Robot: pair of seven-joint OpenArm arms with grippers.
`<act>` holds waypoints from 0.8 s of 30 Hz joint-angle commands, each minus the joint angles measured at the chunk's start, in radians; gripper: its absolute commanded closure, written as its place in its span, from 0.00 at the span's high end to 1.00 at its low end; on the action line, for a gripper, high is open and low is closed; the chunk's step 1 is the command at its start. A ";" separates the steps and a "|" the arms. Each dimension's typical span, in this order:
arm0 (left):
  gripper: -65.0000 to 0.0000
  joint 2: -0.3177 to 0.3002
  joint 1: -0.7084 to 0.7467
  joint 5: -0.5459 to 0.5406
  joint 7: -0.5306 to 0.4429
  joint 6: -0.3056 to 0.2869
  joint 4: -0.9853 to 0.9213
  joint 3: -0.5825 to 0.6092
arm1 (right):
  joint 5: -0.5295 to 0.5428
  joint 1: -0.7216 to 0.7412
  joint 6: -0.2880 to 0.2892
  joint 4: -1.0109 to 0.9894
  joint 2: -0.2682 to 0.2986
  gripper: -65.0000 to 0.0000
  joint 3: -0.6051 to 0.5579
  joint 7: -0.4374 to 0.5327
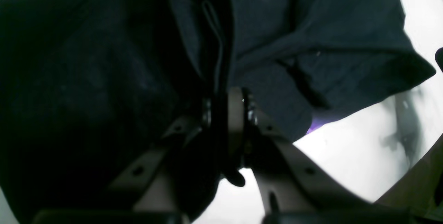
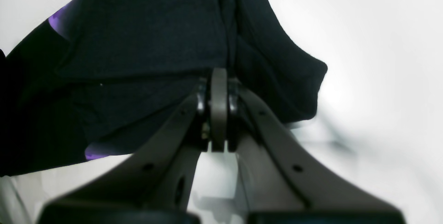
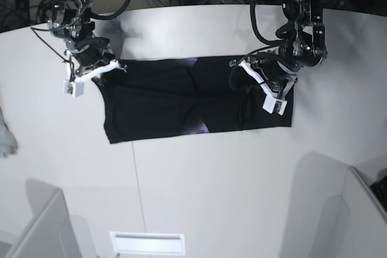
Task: Fold the T-shirt properly
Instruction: 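Fold the held end inward toward the right gripper and release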
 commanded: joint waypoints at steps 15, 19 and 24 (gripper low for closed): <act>0.00 -0.001 -0.024 -0.011 -0.016 -0.005 0.018 -0.003 | 0.010 0.001 0.002 0.016 0.004 0.00 0.003 0.021; 0.00 0.001 -0.036 -0.011 -0.016 -0.005 0.018 -0.003 | 0.010 -0.001 0.002 0.016 0.004 0.00 0.003 0.021; 0.00 0.001 -0.037 -0.011 -0.016 -0.005 0.016 0.006 | 0.010 -0.001 0.002 0.016 0.004 0.00 0.003 0.021</act>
